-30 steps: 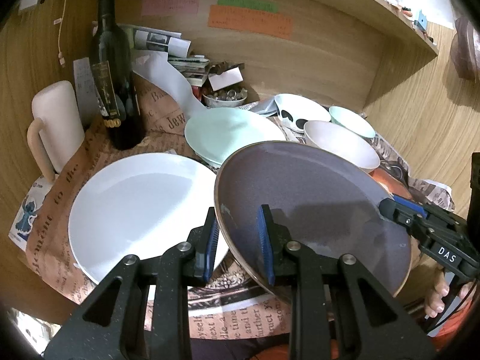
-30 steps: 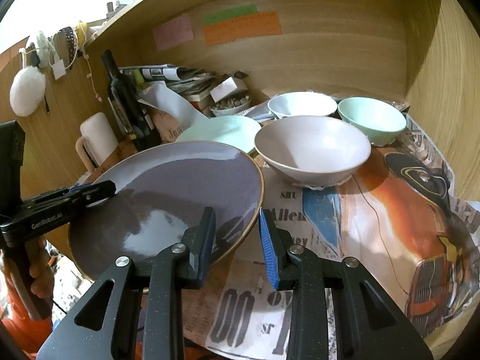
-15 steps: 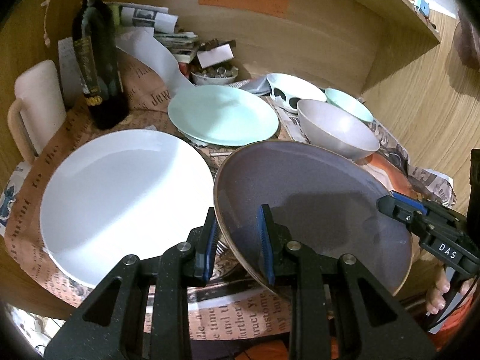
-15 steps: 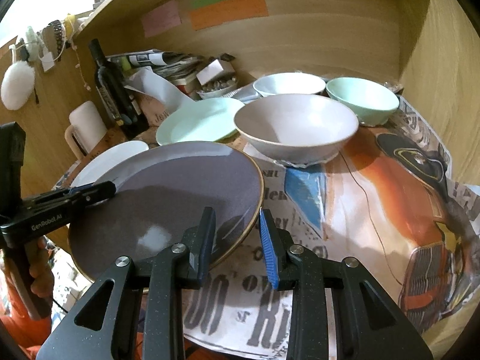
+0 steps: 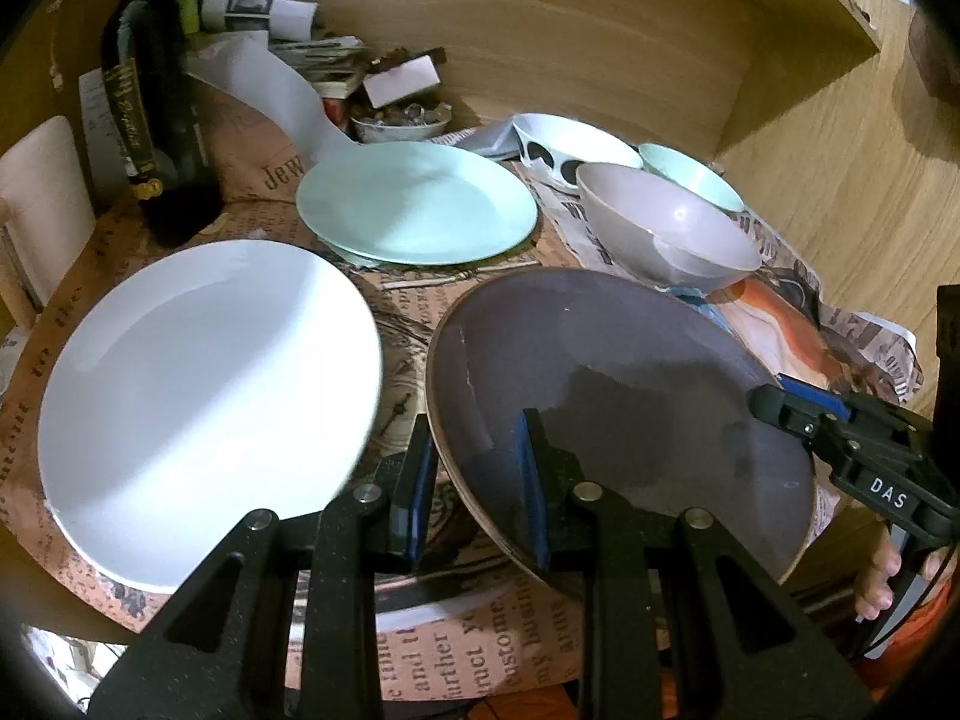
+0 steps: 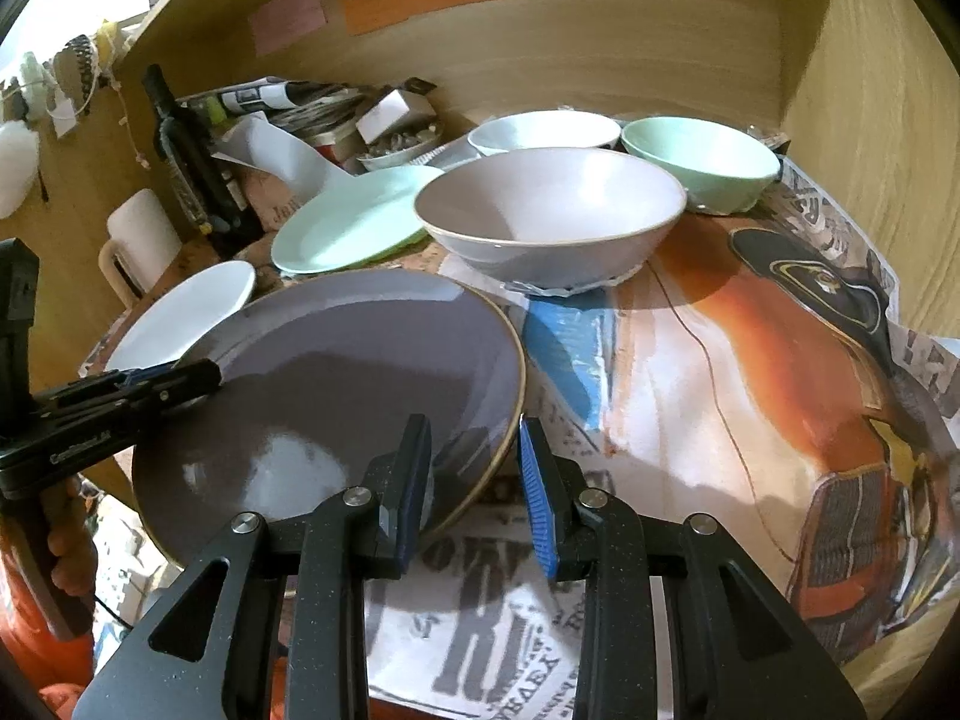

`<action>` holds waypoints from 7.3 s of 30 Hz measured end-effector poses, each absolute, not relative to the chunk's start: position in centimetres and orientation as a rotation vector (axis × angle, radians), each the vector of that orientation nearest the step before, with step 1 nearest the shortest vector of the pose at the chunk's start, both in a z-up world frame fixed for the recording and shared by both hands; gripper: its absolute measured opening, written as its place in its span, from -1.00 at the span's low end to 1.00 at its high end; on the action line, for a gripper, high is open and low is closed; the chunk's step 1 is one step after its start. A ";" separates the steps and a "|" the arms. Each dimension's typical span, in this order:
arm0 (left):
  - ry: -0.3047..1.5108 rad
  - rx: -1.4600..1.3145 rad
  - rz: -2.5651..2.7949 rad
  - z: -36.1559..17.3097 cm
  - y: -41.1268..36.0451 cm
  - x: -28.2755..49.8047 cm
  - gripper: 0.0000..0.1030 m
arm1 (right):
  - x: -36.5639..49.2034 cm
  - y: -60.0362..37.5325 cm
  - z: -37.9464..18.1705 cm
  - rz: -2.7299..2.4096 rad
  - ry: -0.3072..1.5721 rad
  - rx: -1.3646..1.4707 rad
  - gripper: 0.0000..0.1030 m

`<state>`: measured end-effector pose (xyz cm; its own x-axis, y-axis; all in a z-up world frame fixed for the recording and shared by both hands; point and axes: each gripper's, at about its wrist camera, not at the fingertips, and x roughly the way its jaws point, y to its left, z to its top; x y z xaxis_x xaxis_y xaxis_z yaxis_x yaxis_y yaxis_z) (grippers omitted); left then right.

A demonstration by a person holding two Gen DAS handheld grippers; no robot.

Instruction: Organize plates and bowls

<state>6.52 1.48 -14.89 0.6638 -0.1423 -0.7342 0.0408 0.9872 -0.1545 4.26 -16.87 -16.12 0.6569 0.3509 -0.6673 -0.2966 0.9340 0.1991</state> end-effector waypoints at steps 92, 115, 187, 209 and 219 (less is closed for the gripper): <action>0.911 -0.286 0.032 -16.0 23.1 5.0 -0.40 | 14.0 5.5 -16.2 0.651 1.005 -0.215 -0.56; 0.881 -0.201 0.090 -15.0 20.8 5.0 -0.43 | 12.6 4.1 -14.6 0.598 0.933 -0.144 -0.56; 0.831 -0.096 -0.159 -11.8 5.6 6.4 -0.43 | 4.2 -10.9 -11.9 0.333 0.788 0.038 -0.55; 0.919 -0.075 -0.180 -14.1 3.5 7.3 -0.42 | 3.6 -13.1 -15.2 0.301 0.882 0.079 -0.55; 0.938 -0.066 -0.176 -14.7 3.2 8.5 -0.33 | 3.7 -13.2 -15.4 0.305 0.885 0.088 -0.55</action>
